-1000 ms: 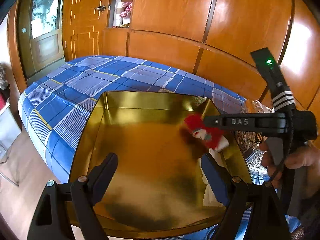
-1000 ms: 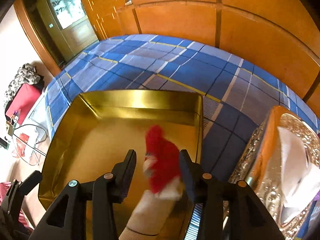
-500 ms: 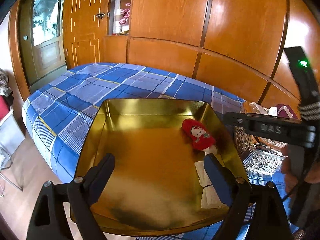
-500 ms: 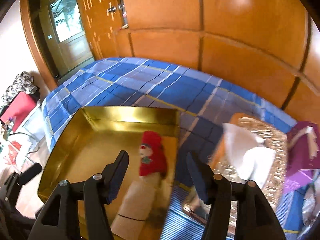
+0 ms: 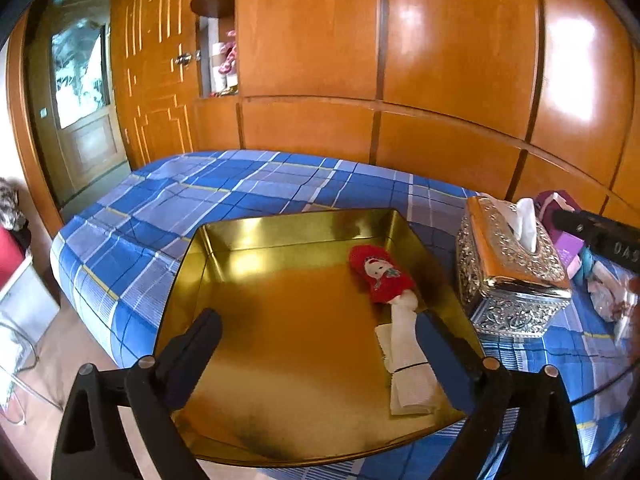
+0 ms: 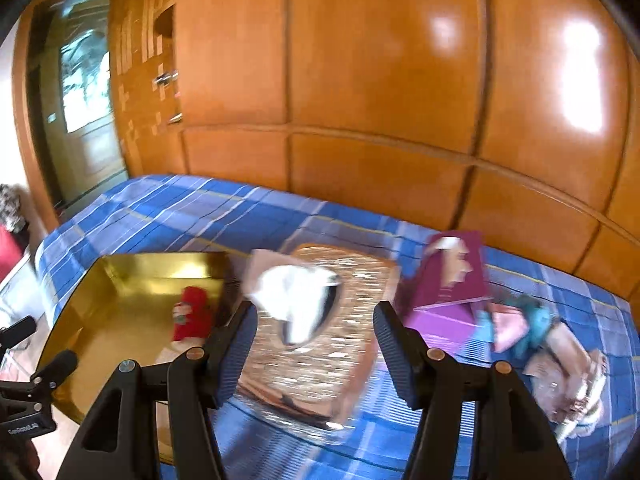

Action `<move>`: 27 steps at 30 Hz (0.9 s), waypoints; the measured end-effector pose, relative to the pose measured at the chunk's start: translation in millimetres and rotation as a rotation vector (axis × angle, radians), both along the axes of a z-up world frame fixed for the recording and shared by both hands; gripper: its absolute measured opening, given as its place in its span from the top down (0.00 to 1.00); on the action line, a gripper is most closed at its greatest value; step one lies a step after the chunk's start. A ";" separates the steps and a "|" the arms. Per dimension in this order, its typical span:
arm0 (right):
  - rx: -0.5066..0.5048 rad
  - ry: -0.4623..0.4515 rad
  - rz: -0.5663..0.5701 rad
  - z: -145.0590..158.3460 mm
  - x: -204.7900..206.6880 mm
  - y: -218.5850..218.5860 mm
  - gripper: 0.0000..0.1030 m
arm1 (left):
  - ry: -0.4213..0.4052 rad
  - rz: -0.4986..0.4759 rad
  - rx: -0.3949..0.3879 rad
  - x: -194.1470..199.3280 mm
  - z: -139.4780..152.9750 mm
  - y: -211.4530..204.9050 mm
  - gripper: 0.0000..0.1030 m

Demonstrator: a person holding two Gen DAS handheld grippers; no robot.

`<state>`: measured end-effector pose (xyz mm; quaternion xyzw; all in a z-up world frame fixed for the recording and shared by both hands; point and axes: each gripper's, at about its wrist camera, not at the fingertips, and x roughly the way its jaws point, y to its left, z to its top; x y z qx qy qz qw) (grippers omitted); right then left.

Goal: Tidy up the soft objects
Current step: 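Move both tools back toward the soft toys beside the purple box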

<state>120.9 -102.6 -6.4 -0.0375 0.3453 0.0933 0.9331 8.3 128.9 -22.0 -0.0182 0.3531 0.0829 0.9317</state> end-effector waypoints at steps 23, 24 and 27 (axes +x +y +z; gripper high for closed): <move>0.051 -0.049 -0.284 7.6 -22.7 -140.7 0.41 | -0.025 -0.187 0.153 -11.4 11.5 -80.0 0.00; 0.055 -0.049 -0.297 7.2 -23.6 -146.8 0.41 | -0.025 -0.193 0.156 -11.6 11.5 -83.1 0.00; 0.069 -0.049 -0.336 6.8 -26.3 -164.4 0.41 | -0.021 -0.217 0.171 -10.9 11.6 -94.8 0.00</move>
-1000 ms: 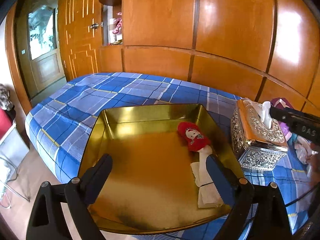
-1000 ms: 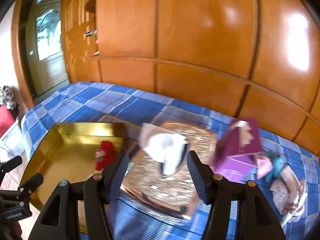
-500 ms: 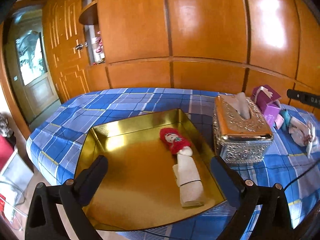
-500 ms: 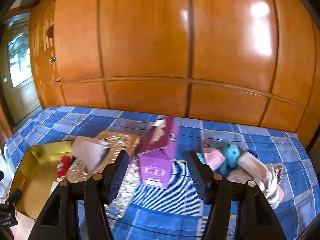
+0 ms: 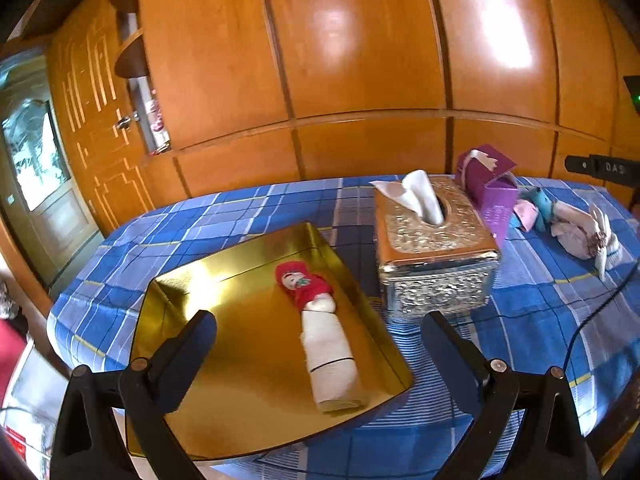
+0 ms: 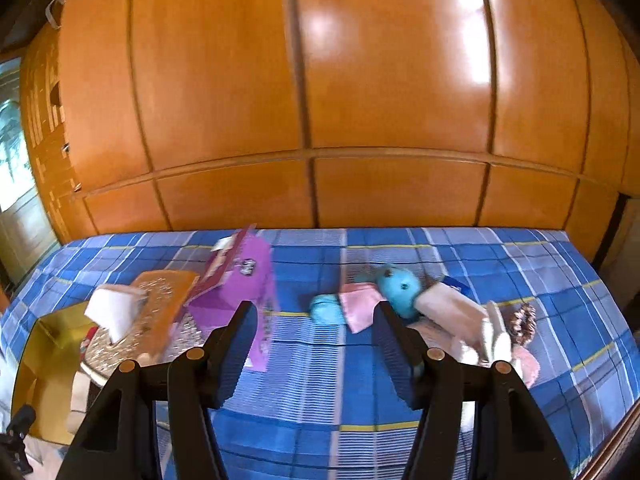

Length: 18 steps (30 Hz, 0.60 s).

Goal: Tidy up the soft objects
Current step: 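Move both tools back toward the soft toys beside the purple box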

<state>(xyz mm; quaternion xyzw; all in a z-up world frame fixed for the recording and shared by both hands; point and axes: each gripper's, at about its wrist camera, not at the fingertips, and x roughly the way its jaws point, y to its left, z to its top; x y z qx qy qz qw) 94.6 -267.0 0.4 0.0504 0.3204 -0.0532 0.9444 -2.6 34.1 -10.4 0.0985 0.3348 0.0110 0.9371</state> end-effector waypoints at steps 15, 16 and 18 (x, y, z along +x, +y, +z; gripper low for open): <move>0.044 -0.020 -0.364 -10.5 2.8 -128.2 0.41 | 0.036 -0.200 0.022 2.1 -0.2 -69.0 0.00; 0.055 -0.015 -0.400 -14.0 2.7 -139.0 0.41 | 0.042 -0.222 0.020 2.7 0.6 -74.7 0.00; 0.091 -0.004 -0.493 -23.3 -0.2 -164.9 0.41 | 0.053 -0.280 0.021 4.8 1.3 -91.5 0.00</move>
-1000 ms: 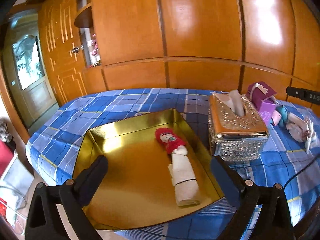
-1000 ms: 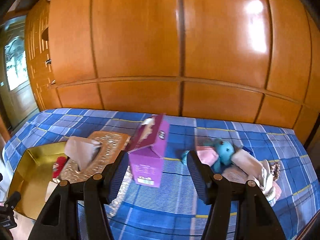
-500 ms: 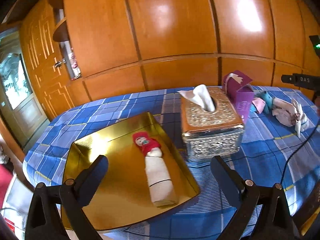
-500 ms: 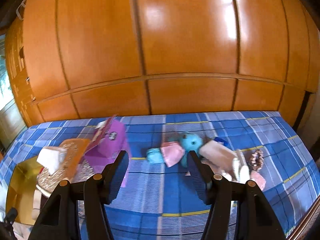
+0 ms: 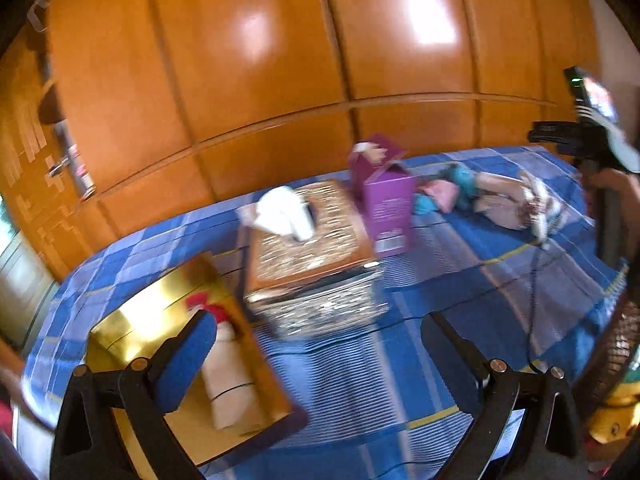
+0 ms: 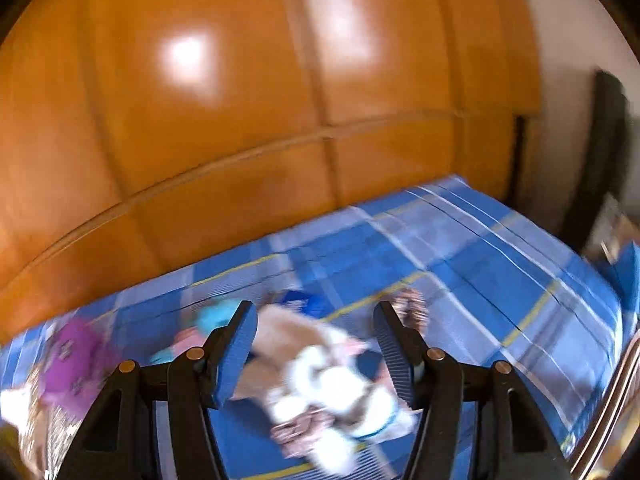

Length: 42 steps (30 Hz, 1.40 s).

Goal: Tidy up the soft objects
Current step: 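Move both tools back toward the soft toys beside the purple box, then grasp the blue teddy bear with left tool while right tool grasps the white bunny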

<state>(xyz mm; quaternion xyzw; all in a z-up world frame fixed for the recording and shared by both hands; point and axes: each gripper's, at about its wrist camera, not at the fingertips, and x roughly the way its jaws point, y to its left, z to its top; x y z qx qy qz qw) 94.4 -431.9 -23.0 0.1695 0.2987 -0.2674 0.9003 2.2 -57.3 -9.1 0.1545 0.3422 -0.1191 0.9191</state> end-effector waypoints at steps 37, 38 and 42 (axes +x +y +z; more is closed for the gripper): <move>0.489 -0.094 -0.025 -36.1 -17.9 -51.8 0.41 | 0.244 -0.275 0.188 238.5 -101.8 -287.6 0.13; 0.494 -0.094 -0.019 -36.4 -17.7 -51.6 0.41 | 0.244 -0.280 0.200 243.0 -107.6 -291.8 0.12; 0.513 -0.098 -0.002 -37.2 -16.5 -50.2 0.41 | 0.232 -0.302 0.217 256.6 -124.4 -306.1 0.07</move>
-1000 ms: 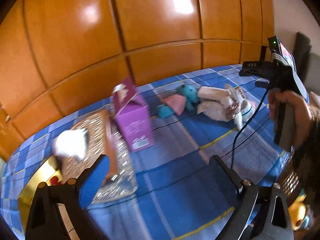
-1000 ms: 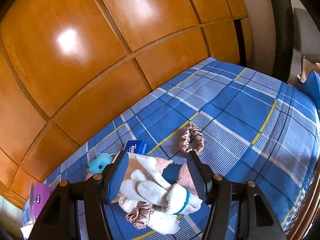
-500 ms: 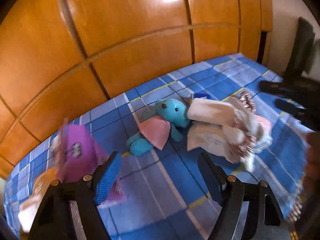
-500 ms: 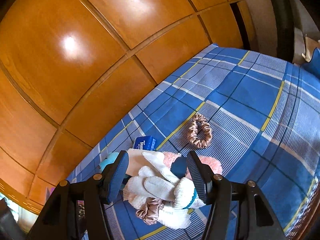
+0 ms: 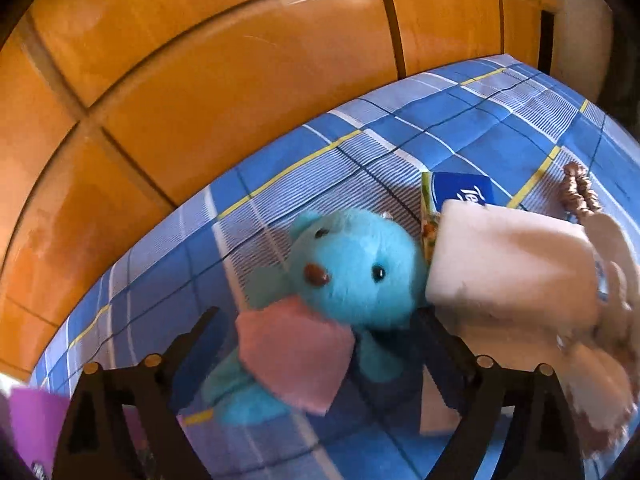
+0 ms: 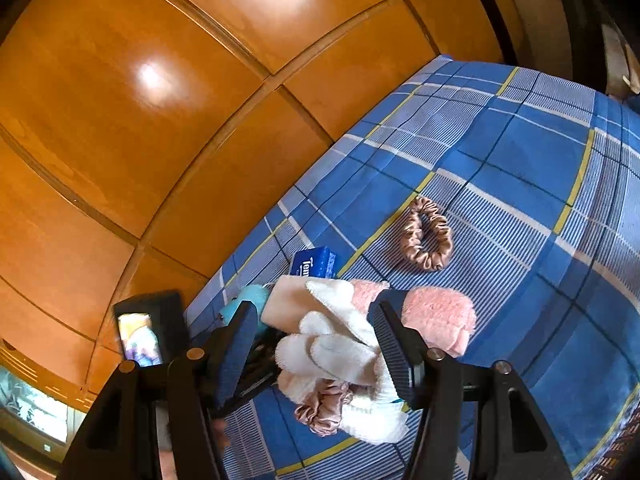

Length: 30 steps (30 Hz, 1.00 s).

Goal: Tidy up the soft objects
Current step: 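Grasp the blue teddy bear with left tool while right tool grasps the white bunny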

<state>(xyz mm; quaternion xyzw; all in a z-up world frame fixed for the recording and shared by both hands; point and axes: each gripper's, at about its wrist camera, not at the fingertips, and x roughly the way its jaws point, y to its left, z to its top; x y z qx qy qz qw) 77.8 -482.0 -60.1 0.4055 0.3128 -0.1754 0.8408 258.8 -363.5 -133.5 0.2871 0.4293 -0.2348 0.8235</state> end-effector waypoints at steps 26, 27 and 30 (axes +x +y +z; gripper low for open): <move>0.128 0.000 -0.113 -20.3 -14.7 -22.4 0.41 | 0.251 0.118 -0.192 -44.3 -0.1 56.8 0.68; 0.134 0.007 -0.123 -22.2 -15.9 -23.9 0.41 | 0.250 0.120 -0.194 -48.2 0.7 59.8 0.68; 0.151 0.040 -0.115 -28.1 -12.2 -23.9 0.41 | 0.245 0.118 -0.193 -55.8 3.8 64.5 0.68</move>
